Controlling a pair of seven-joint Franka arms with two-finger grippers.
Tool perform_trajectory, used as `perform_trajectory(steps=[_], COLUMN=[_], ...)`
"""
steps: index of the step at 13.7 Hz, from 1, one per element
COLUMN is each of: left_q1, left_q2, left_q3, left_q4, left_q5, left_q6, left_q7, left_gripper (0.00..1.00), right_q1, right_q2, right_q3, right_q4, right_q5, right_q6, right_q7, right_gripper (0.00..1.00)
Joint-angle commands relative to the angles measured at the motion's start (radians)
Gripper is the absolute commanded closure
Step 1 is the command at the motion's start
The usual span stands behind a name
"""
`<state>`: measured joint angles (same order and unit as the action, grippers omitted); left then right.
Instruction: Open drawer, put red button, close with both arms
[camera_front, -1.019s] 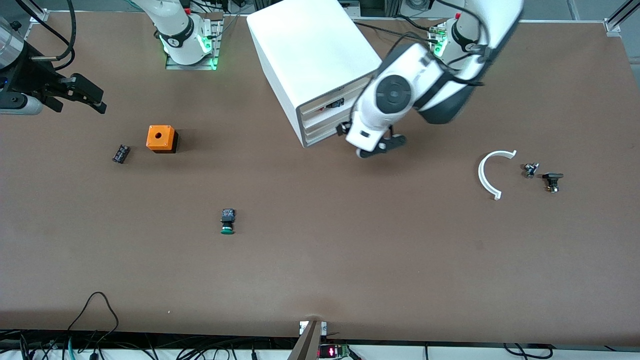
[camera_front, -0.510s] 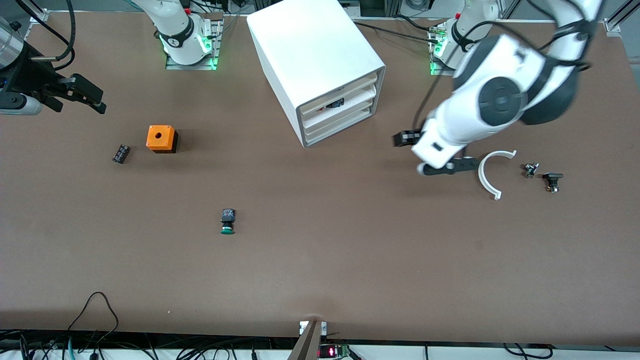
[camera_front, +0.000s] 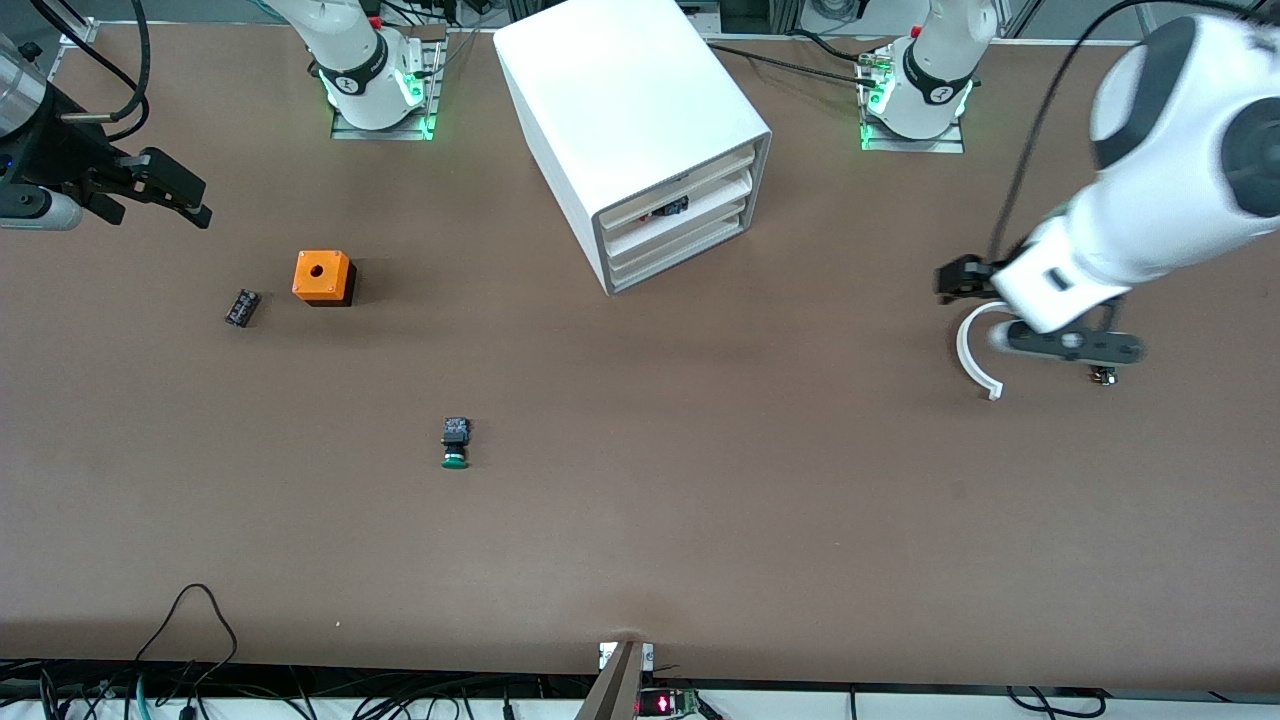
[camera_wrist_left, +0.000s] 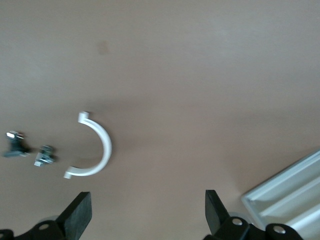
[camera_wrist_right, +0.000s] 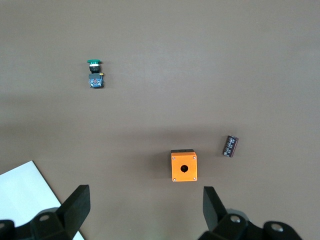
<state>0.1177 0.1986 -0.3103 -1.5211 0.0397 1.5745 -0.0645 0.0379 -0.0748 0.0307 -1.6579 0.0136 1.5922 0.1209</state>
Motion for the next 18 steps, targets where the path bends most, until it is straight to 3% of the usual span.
perform_trajectory(steps=[1, 3, 7, 11, 18], left_q1=[-0.096, -0.125, -0.182, -0.185, -0.179], left_q2=[-0.111, -0.163, -0.269, -0.266, -0.242], left_q3=[0.170, 0.247, 0.319, 0.348, 0.339], left_q4=[-0.106, -0.166, -0.241, -0.243, -0.211], left_q5=[-0.004, -0.023, -0.009, -0.014, -0.009], left_q6=[0.065, 0.125, 0.205, 0.197, 0.125], left_q7=[0.121, 0.220, 0.227, 0.204, 0.160], left_gripper=[0.00, 0.00, 0.00, 0.00, 0.00], right_q1=[0.002, 0.002, 0.003, 0.003, 0.002], right_q2=[0.004, 0.004, 0.006, 0.006, 0.006], right_q3=[-0.002, -0.002, -0.002, -0.002, -0.002], right_q4=[0.020, 0.020, 0.020, 0.020, 0.020], right_q5=[0.002, 0.005, 0.005, 0.003, 0.003], right_q6=[-0.003, -0.003, 0.002, 0.003, 0.006], right_q7=[0.064, 0.068, 0.075, 0.074, 0.072], right_gripper=[0.00, 0.00, 0.00, 0.00, 0.00])
